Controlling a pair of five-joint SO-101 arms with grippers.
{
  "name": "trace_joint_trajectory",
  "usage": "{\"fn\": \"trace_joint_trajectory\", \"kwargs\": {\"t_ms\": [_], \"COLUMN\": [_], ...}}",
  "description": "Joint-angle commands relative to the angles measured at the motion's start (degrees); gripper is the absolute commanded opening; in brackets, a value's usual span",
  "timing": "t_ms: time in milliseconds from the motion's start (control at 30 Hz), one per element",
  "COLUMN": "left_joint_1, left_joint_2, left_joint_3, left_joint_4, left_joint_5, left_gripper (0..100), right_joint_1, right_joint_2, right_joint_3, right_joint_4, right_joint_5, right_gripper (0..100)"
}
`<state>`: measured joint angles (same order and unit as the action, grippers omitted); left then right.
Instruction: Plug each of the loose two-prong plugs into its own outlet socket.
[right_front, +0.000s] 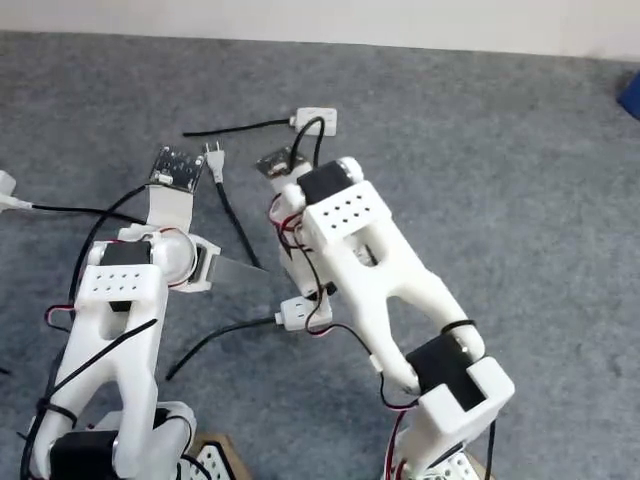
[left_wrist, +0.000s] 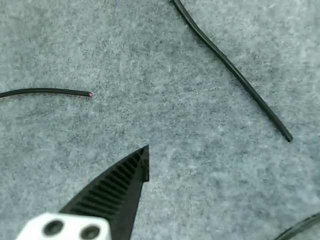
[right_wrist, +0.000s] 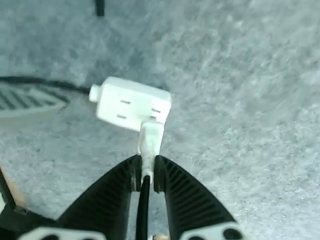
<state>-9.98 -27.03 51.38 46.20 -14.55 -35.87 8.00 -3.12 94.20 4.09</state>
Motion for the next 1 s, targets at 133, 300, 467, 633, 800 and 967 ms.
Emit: {"fn": "trace_joint_trajectory", "kwargs": {"t_ms": [133,300,467,633,800,967], "left_joint_1": [-0.22,-0.22,-0.22,-0.22,-0.22,-0.31], "left_joint_2": [-0.84,-0.84,-0.84,-0.84,-0.84,-0.84], "left_joint_3": [-0.13,-0.13,-0.13,-0.13,-0.13,-0.13], "left_joint_4": [-0.79,-0.79,-0.79,-0.79,-0.79,-0.79], "left_joint_5": [0.70,0.70,0.70,0.70,0.70,0.70], "left_gripper": [62,62,62,62,62,62], "right_joint_1": [1.71,1.71,1.63,1.63,1.63,1.63], "right_joint_2": [-1.36,-1.27,-1.27,-1.27,-1.27,-1.19], "right_joint_3": [0.13,0.22,0.22,0.22,0.22,0.22], "right_joint_4": [-2.33,-2.24,-1.80,0.04,1.01,0.48], "right_joint_5": [-0.35,-0.35,-0.35,-0.35,-0.35,-0.53], "right_gripper": [0.7,0.7,0.7,0.7,0.7,0.7]}}
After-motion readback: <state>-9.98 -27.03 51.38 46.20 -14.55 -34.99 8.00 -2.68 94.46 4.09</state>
